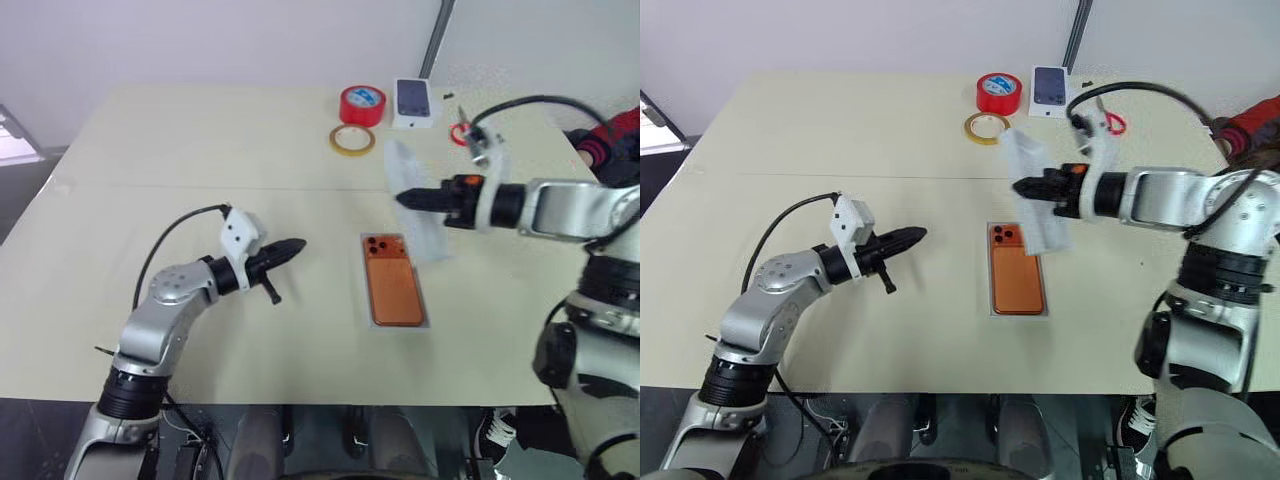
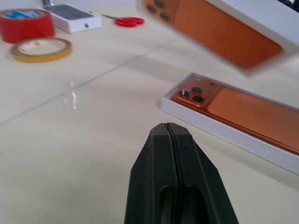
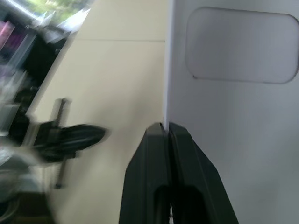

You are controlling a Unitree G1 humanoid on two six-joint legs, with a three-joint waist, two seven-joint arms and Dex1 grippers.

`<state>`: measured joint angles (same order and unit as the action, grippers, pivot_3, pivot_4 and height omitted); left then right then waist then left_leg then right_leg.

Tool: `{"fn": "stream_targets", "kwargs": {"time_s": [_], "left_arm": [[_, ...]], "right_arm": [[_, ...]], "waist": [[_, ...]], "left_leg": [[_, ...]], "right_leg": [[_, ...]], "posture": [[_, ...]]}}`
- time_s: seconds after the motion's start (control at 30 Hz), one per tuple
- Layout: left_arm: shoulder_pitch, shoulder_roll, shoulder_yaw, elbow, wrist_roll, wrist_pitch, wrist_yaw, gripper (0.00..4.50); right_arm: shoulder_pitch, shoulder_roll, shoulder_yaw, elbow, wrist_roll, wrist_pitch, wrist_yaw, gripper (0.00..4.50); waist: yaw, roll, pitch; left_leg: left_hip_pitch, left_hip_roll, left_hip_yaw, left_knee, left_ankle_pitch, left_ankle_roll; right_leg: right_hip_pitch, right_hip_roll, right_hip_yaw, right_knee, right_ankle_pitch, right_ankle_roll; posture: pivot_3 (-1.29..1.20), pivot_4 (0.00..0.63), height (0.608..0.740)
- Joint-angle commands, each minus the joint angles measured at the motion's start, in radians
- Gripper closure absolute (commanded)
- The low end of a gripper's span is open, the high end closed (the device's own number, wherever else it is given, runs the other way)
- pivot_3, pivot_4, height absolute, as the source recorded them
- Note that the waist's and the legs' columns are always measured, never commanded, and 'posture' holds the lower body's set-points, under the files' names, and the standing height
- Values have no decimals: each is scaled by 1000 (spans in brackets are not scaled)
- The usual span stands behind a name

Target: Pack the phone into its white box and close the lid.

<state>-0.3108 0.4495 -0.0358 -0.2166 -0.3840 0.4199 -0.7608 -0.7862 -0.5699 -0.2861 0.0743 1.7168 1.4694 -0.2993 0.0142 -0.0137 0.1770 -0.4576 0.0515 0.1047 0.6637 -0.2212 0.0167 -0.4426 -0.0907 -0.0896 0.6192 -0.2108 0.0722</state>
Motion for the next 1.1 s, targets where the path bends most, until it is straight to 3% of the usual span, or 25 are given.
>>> {"fn": "stream_targets", "kwargs": {"time_s": [0.03,0.13,0.2,0.37,0.5,0.57,0.73,0.83,0.97,1.1], "left_arm": [[-32,22,45,26,0,-35,-4,4500],[-41,29,42,37,3,-42,-7,4500],[-41,29,38,33,2,-43,-7,4500],[-28,15,0,-1,9,-26,2,4500],[-21,-1,-44,-19,15,-22,-1,4500],[-29,-23,-77,-17,21,-19,1,4500],[-63,-76,-155,3,51,-12,8,4500],[-85,-106,-198,26,74,-8,13,4500],[-103,-139,-243,47,99,-12,10,4500],[-122,-192,-295,73,133,-15,22,4500]], "right_arm": [[75,141,60,-114,255,-204,-194,4487],[180,358,99,-241,255,-329,-368,4487],[215,446,113,-300,255,-385,-461,4487],[312,464,125,-355,255,-416,-574,4487],[337,393,92,-324,255,-390,-565,4487],[356,363,86,-307,255,-376,-563,3897],[336,264,67,-266,255,-334,-509,1550],[269,86,77,-224,255,-270,-409,30],[196,-169,129,-185,244,-208,-297,30],[138,-360,157,-176,-61,-154,-35,30]], "waist": [[-4,0,0],[-8,2,0],[-9,2,0],[-3,2,-1],[-6,3,0],[-6,3,-1],[-6,5,-2],[-4,6,-1],[-3,7,-1],[-1,7,-1]], "left_leg": [[0,0,0,1,0,0],[0,0,0,1,0,0],[0,1,-1,1,0,0],[-1,0,-1,1,0,0],[-1,-1,0,1,0,0],[0,-1,0,1,0,0],[0,0,0,1,0,0],[0,-1,0,1,0,0],[0,-2,0,1,0,1],[0,-2,0,1,0,1]], "right_leg": [[0,0,0,0,0,0],[0,0,1,1,1,2],[-1,0,1,1,1,2],[0,-3,1,-1,1,2],[0,-5,1,-3,1,1],[0,-5,1,-2,1,1],[0,-4,1,-2,1,1],[0,-4,1,-2,1,1],[0,-5,2,-2,-1,-1],[0,-3,2,-2,-1,-1]], "posture": [[0,150,736],[0,150,736],[0,150,736],[0,150,736],[0,150,736],[0,150,736],[0,150,736],[0,150,736],[0,150,736],[0,150,736]]}}
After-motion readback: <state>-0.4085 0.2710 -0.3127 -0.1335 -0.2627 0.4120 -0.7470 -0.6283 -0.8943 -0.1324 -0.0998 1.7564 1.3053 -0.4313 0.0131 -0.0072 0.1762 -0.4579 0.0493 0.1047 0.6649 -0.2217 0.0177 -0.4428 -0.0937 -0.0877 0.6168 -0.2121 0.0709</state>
